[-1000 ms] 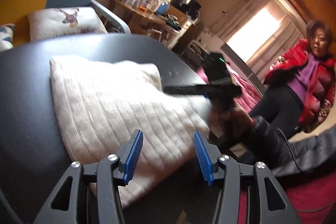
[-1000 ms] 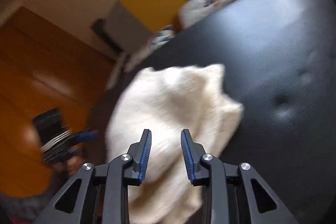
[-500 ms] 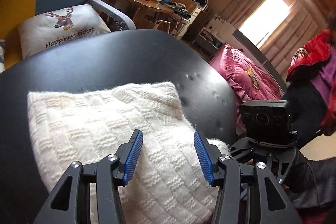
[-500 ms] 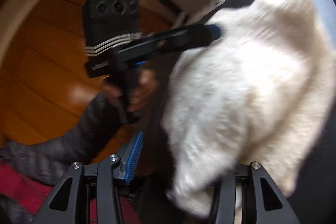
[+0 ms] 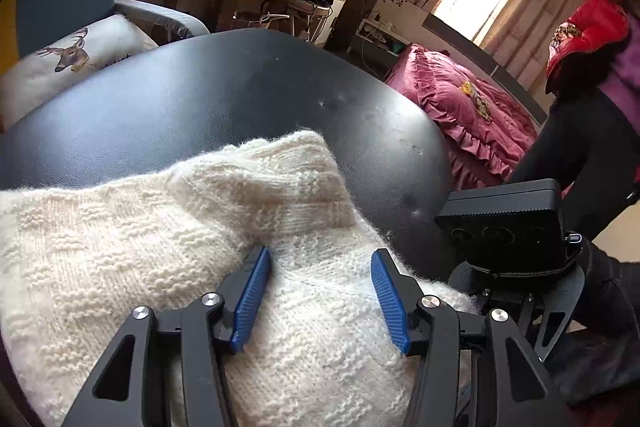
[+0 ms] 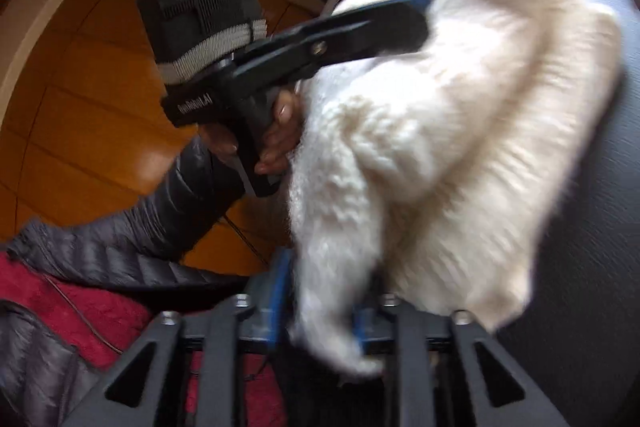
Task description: Fold clothes
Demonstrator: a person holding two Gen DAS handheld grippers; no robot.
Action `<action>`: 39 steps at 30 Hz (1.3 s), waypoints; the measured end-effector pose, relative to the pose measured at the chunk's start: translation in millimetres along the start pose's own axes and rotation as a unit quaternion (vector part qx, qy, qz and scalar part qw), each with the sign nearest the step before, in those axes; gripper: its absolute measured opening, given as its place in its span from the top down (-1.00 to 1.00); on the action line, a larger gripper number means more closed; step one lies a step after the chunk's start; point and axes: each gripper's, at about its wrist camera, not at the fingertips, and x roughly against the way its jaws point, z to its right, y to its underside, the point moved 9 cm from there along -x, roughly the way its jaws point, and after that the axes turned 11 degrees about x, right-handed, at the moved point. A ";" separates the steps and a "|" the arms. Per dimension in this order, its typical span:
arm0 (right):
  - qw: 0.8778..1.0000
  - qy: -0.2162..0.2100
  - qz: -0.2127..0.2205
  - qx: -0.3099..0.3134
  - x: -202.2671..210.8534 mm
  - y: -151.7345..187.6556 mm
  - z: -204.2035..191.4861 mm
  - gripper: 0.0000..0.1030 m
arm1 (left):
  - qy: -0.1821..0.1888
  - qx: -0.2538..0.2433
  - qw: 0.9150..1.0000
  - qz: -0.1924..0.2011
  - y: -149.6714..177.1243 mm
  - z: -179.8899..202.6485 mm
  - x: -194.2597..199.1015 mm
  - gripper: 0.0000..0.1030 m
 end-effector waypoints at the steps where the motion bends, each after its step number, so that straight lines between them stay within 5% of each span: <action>1: 1.000 0.008 0.020 -0.010 11.4 -3.9 2.0 0.29 | 0.007 0.008 1.000 0.003 -2.0 0.2 2.2 -0.04; 5: 0.990 0.056 0.124 -0.039 58.5 -21.9 11.0 0.16 | 0.039 0.051 0.997 0.038 -14.6 -2.4 29.7 -0.04; 9: 0.977 0.106 0.169 -0.075 67.1 -38.6 32.1 0.04 | 0.032 0.047 0.996 0.074 -10.9 -4.3 61.2 -0.04; 13: 0.974 0.125 0.154 -0.108 46.5 -46.7 56.8 0.11 | 0.016 0.007 0.998 0.057 15.5 8.8 65.7 -0.04; 16: 0.970 0.171 0.150 -0.085 35.0 -54.9 64.2 0.61 | 0.012 -0.030 0.999 0.031 36.8 24.1 53.8 -0.04; 18: 0.967 0.205 0.136 -0.059 25.0 -61.3 53.6 0.76 | 0.019 -0.051 0.998 0.010 49.7 37.2 39.8 -0.04; 20: 0.961 0.253 0.111 -0.012 21.5 -64.0 42.4 0.78 | 0.028 -0.076 0.997 -0.015 63.4 51.3 24.7 -0.04; 23: 0.931 0.364 0.023 0.035 18.4 -51.5 64.6 0.78 | 0.029 -0.105 0.993 -0.045 83.7 66.5 1.9 -0.06; 27: 0.928 0.370 0.024 0.032 33.1 -47.5 77.1 0.81 | 0.037 -0.116 0.991 -0.047 97.5 80.2 -16.8 -0.22; 33: 0.930 0.364 0.031 0.030 42.0 -54.2 74.6 0.79 | 0.071 -0.038 0.996 -0.025 83.4 76.7 8.6 -0.23; 39: 0.931 0.362 0.038 0.031 47.2 -53.1 70.8 0.73 | 0.057 0.096 0.989 0.096 64.9 8.7 105.6 -0.29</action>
